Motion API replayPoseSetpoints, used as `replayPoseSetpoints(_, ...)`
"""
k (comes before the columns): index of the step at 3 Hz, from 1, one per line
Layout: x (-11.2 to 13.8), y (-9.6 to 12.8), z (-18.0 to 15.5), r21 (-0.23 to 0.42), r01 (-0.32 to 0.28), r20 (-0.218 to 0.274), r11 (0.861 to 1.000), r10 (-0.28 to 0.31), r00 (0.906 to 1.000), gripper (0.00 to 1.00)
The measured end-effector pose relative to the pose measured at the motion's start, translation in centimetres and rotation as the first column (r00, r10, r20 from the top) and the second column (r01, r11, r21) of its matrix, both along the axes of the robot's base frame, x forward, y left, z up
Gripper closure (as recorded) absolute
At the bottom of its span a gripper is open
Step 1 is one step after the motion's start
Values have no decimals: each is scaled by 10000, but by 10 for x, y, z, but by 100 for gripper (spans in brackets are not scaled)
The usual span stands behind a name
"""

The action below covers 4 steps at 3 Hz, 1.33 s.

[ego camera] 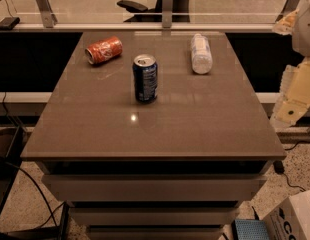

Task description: Knock pepsi can over

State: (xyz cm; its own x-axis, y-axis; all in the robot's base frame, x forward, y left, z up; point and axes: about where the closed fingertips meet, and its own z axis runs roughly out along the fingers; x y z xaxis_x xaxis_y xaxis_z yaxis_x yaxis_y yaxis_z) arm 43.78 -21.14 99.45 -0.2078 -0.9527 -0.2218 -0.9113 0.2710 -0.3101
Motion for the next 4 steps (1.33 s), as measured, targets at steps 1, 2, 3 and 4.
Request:
replayPoseSetpoints(1,0,0,0,0,0,2,10000,0,10000,0)
replayPoseSetpoints(2,2,2,4,95,-21,201,10000,19,9998,0)
replayPoseSetpoints(3,14,13,10,283,-405,526,9988,390,9979,0)
replayPoseSetpoints(4,27,32,14,555,-978,691,9937,939,9932,0)
